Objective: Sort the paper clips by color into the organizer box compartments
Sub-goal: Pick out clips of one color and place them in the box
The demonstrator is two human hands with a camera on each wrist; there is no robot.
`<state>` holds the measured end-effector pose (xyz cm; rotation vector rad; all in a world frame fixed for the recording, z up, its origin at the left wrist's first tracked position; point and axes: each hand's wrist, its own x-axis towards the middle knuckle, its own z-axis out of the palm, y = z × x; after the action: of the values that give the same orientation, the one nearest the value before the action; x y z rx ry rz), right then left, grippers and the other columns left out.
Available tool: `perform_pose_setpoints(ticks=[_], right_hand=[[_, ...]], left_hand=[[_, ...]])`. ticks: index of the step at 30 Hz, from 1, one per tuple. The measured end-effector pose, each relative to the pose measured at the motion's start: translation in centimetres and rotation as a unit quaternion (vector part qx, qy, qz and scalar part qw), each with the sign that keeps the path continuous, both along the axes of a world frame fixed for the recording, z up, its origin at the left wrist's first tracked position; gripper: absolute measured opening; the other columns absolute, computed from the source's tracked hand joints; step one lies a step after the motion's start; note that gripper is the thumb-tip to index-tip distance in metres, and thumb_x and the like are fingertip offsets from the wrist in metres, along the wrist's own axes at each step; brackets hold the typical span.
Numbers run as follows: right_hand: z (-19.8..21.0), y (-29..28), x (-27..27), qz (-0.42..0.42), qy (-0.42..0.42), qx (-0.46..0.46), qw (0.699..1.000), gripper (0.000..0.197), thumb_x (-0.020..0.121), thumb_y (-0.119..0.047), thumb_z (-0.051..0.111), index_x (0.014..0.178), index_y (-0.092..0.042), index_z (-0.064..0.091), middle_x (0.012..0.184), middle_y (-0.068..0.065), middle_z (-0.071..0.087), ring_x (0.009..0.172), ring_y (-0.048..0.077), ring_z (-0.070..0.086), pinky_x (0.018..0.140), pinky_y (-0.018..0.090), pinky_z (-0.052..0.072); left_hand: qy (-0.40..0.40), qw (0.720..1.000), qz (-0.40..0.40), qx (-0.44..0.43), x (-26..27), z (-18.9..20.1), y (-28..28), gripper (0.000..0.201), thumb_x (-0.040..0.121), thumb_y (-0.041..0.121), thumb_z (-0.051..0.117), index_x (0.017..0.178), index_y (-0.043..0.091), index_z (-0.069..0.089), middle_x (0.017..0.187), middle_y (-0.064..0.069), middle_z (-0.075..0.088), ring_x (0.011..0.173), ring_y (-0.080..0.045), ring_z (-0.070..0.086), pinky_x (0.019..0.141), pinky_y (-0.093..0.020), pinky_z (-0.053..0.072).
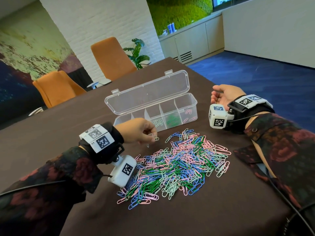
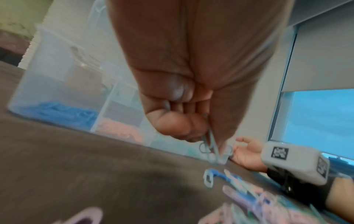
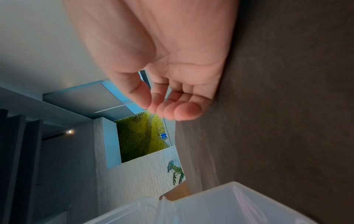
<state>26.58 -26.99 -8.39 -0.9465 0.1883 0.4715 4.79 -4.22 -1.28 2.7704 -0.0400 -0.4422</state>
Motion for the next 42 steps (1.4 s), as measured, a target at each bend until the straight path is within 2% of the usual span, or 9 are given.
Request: perform_pose_setpoints(ticks=[7, 13, 19, 21, 24, 26, 31, 35, 42], right_hand=[[-0.1, 0.0, 0.2, -0.001, -0.01, -0.005, 1.0, 0.007, 0.091, -0.014, 0.056, 0.086, -0.009, 0.054, 0.07, 0.002, 0.05, 0.056, 0.013, 0.048, 0.042, 0.018, 0.045], [-0.2, 0.0, 0.2, 0.002, -0.007, 0.006, 1.0, 0.007, 0.091, -0.013, 0.056, 0.094, -0.008, 0.053, 0.07, 0.002, 0.05, 0.056, 0.013, 0.047, 0.042, 0.017, 0.044], [-0.1, 0.0, 0.1, 0.001, 0.0, 0.009, 1.0, 0.007, 0.09, -0.013, 0.056, 0.093, -0.006, 0.054, 0.07, 0.003, 0.05, 0.056, 0.014, 0.047, 0.042, 0.017, 0.044], [0.0, 0.0, 0.0, 0.001, -0.001, 0.005, 1.0, 0.007, 0.09, -0.013, 0.056, 0.089, -0.007, 0.055, 0.071, 0.003, 0.051, 0.056, 0.013, 0.048, 0.043, 0.018, 0.043], [0.0, 0.0, -0.1, 0.001, -0.001, 0.004, 1.0, 0.007, 0.09, -0.013, 0.056, 0.089, -0.007, 0.055, 0.07, 0.003, 0.051, 0.056, 0.013, 0.048, 0.044, 0.02, 0.044], [0.0, 0.0, -0.1, 0.002, 0.0, 0.006, 1.0, 0.008, 0.09, -0.013, 0.057, 0.093, -0.007, 0.055, 0.071, 0.003, 0.051, 0.056, 0.013, 0.048, 0.044, 0.02, 0.044], [0.2, 0.0, -0.3, 0.0, -0.001, -0.001, 1.0, 0.007, 0.089, -0.013, 0.057, 0.093, -0.007, 0.056, 0.071, 0.003, 0.052, 0.056, 0.013, 0.048, 0.045, 0.021, 0.044], [0.2, -0.1, -0.4, 0.002, 0.0, 0.0, 1.0, 0.006, 0.09, -0.013, 0.056, 0.09, -0.007, 0.056, 0.071, 0.002, 0.051, 0.057, 0.013, 0.048, 0.045, 0.022, 0.044], [0.3, -0.1, -0.4, 0.006, 0.003, 0.004, 1.0, 0.006, 0.09, -0.013, 0.056, 0.09, -0.007, 0.055, 0.072, 0.003, 0.051, 0.058, 0.013, 0.048, 0.046, 0.023, 0.044]], left_hand=[[-0.114, 0.992, 0.035, 0.045, 2.6, 4.2, -0.6, 0.017, 0.088, 0.011, 0.064, 0.075, 0.015, 0.055, 0.059, 0.004, 0.056, 0.042, 0.002, 0.049, 0.051, -0.012, 0.045], [-0.147, 0.98, 0.094, 0.098, 5.7, 2.9, -0.4, 0.008, 0.088, 0.011, 0.064, 0.081, 0.008, 0.061, 0.059, 0.001, 0.057, 0.036, 0.003, 0.049, 0.044, -0.006, 0.039], [-0.192, 0.96, 0.148, 0.142, 5.9, 1.4, -0.6, 0.009, 0.089, 0.013, 0.063, 0.094, 0.005, 0.066, 0.074, 0.001, 0.059, 0.062, -0.014, 0.052, 0.06, -0.024, 0.04], [-0.223, 0.955, 0.135, 0.141, 5.4, 1.6, -0.8, 0.011, 0.089, 0.012, 0.06, 0.097, 0.006, 0.065, 0.086, -0.001, 0.06, 0.069, -0.014, 0.051, 0.066, -0.021, 0.037], [-0.269, 0.952, 0.088, 0.117, 3.9, 2.0, -1.9, 0.006, 0.089, 0.009, 0.058, 0.09, 0.009, 0.064, 0.082, 0.003, 0.058, 0.062, -0.002, 0.045, 0.055, -0.01, 0.033], [-0.248, 0.961, 0.06, 0.108, 2.6, 1.6, -3.1, 0.005, 0.089, 0.011, 0.059, 0.085, 0.012, 0.063, 0.076, 0.005, 0.057, 0.061, 0.0, 0.045, 0.055, -0.004, 0.034], [-0.082, 0.976, 0.041, 0.199, 1.9, -1.4, -5.0, 0.017, 0.087, 0.027, 0.064, 0.094, 0.012, 0.068, 0.087, -0.001, 0.064, 0.077, -0.015, 0.054, 0.069, -0.023, 0.04], [-0.004, 0.975, 0.055, 0.216, 2.9, -2.0, -4.8, 0.025, 0.086, 0.034, 0.065, 0.097, 0.012, 0.068, 0.086, 0.001, 0.062, 0.079, -0.015, 0.053, 0.07, -0.025, 0.038], [0.019, 0.989, 0.056, 0.134, 3.0, -1.7, -4.5, 0.022, 0.085, 0.024, 0.068, 0.068, 0.022, 0.054, 0.067, 0.004, 0.057, 0.06, -0.012, 0.05, 0.059, -0.02, 0.04]])
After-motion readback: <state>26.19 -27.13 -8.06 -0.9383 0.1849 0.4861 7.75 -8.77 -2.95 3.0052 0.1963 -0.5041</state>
